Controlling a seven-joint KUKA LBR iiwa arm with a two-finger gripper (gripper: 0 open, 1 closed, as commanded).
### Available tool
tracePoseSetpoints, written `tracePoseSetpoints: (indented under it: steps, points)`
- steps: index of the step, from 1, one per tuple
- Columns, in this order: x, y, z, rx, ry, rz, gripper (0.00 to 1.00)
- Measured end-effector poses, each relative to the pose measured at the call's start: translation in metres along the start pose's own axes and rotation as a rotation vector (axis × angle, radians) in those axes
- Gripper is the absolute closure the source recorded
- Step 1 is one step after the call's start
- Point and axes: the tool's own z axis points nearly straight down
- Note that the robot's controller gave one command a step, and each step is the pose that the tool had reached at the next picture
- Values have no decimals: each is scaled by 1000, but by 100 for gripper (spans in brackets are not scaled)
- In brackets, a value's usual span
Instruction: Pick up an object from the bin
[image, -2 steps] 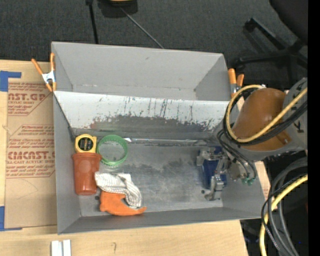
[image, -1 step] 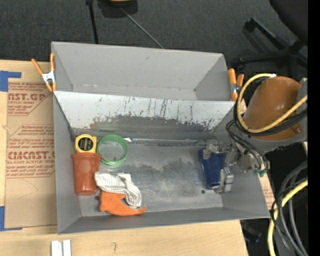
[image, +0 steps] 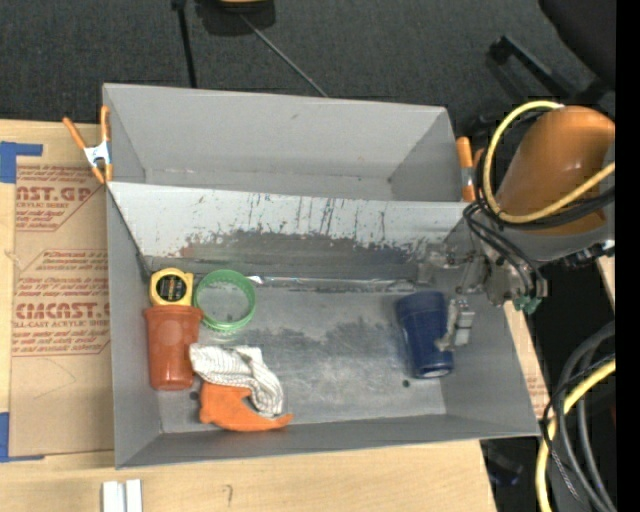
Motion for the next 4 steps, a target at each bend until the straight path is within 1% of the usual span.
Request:
tracePoseSetpoints:
  steps: [1, 2, 3, 4]
  points:
    - [-3, 13, -39, 1, 0, 114, 0]
    - [-10, 9, -4, 3, -11, -79, 0]
    - [-16, -10, 54, 0, -5, 21, 0]
    - [-19, -8, 83, -5, 3, 223, 100]
